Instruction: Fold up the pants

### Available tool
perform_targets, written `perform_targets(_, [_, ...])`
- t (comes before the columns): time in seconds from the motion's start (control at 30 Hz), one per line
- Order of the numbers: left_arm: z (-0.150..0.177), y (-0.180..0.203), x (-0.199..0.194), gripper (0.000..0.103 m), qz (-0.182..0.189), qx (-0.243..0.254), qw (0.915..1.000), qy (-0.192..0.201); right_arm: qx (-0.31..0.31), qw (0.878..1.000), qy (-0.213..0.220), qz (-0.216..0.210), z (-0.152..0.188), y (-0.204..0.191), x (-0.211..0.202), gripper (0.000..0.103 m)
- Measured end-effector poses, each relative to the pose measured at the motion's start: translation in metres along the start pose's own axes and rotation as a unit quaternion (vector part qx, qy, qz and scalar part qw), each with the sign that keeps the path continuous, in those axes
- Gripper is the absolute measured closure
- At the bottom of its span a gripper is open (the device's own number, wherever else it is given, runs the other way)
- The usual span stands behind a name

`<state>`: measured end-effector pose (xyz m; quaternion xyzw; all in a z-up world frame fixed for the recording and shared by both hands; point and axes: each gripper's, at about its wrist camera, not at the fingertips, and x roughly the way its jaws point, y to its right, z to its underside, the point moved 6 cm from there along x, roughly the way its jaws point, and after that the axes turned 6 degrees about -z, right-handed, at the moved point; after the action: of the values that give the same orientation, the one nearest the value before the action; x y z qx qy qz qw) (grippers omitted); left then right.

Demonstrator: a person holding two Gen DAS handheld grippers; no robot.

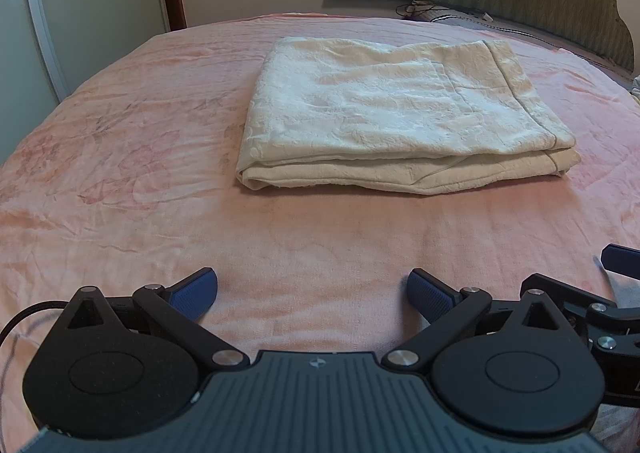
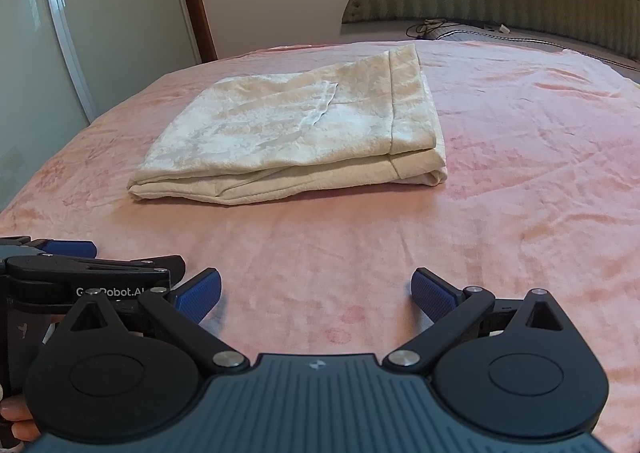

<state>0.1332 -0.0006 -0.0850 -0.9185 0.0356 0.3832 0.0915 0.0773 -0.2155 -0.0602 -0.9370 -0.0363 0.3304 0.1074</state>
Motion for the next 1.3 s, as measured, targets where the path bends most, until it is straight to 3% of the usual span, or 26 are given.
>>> perform_targets(0.27, [-0.001, -0.003, -0.007, 0.000, -0.011, 0.016, 0.9998, 0.008, -0.024, 1.000, 0.004, 0.002, -0.001, -0.008, -0.007, 0.001])
perform_targets(0.67, [0.002, -0.025, -0.006, 0.000, -0.018, -0.014, 0.9997, 0.007, -0.023, 1.000, 0.011, 0.003, 0.001, -0.002, -0.010, 0.001])
perform_targets(0.93, [0.009, -0.024, -0.003, 0.000, -0.020, -0.020, 0.9989, 0.037, -0.029, 0.999, 0.012, 0.021, 0.012, 0.007, 0.004, 0.000])
perform_targets(1.3, [0.010, -0.024, -0.002, 0.000, -0.020, -0.029, 0.9983, 0.048, -0.048, 0.998, 0.006, 0.037, 0.014, 0.004, 0.007, 0.000])
